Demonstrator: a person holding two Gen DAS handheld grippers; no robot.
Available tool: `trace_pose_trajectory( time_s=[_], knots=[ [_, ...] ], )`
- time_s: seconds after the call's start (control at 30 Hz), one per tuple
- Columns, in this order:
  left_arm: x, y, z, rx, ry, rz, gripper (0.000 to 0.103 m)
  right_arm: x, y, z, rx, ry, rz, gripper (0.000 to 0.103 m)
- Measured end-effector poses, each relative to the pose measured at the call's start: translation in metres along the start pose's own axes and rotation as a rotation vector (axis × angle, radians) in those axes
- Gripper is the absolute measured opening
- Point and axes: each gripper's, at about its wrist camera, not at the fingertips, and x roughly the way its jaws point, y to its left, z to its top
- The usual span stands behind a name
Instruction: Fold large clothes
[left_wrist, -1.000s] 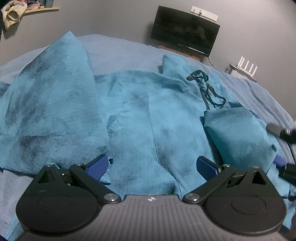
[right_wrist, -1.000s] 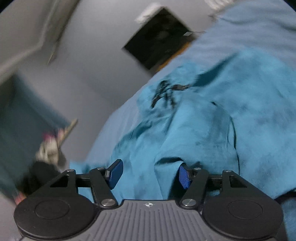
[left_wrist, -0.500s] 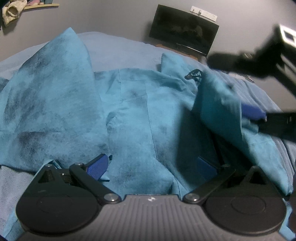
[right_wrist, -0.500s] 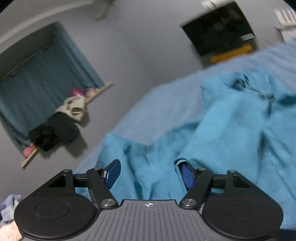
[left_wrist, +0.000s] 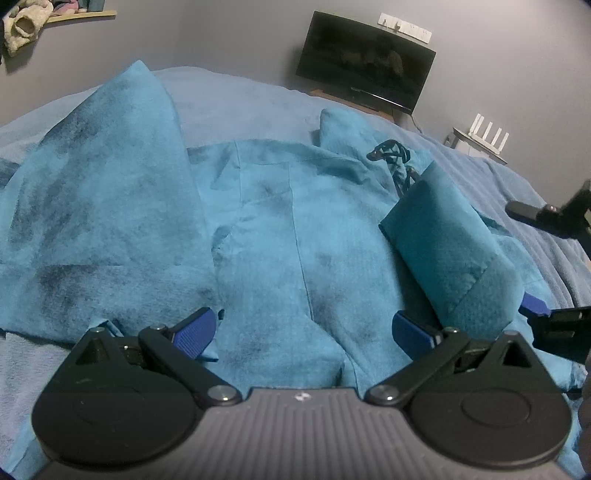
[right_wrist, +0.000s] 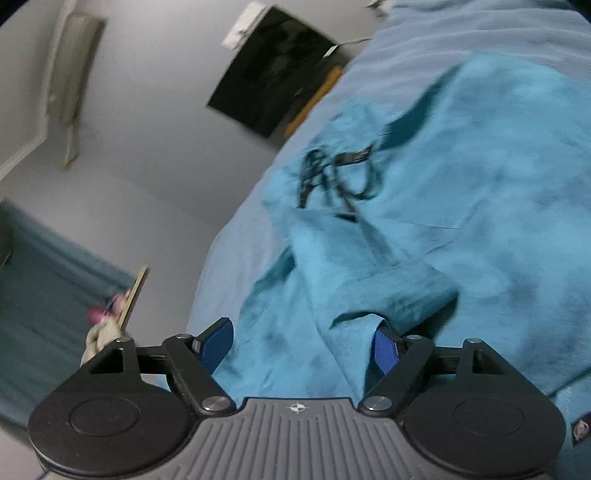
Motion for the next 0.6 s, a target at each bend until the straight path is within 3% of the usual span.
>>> trace_pose_trajectory(
  time_s=[0.07,0.1,0.13,0.2,0.37,0.43,0.5,0.6],
  knots=[
    [-0.001,0.0,0.0,0.005,-0.001,0.0,0.103,-0.004,-0.011,0.003,0.081,-0.055,0.056,0.064],
    [-0.001,0.0,0.001,0.006,-0.001,0.0,0.103,-0.006,-0.013,0.004,0.092,-0.081,0.084,0.049],
    [-0.002,0.0,0.001,0.006,-0.001,-0.001,0.103,-0.007,-0.011,0.006,0.076,-0.104,0.116,0.033],
    [-0.002,-0.001,0.001,0.008,0.001,-0.005,0.103,-0.006,0.008,0.007,-0.024,-0.117,0.146,0.022],
    [-0.001,-0.005,-0.001,0.031,0.01,-0.009,0.103,0.024,0.103,-0.024,-0.587,0.01,0.158,0.022],
    [0.0,-0.006,-0.002,0.031,0.012,-0.011,0.103,0.042,0.131,-0.042,-0.764,0.105,0.125,0.036],
    [0.0,-0.005,-0.001,0.029,0.013,-0.012,0.103,0.06,0.143,-0.053,-0.832,0.213,0.073,0.047],
    [0.001,-0.005,-0.001,0.028,0.017,-0.014,0.103,0.072,0.139,-0.056,-0.82,0.258,-0.011,0.054]
  ],
)
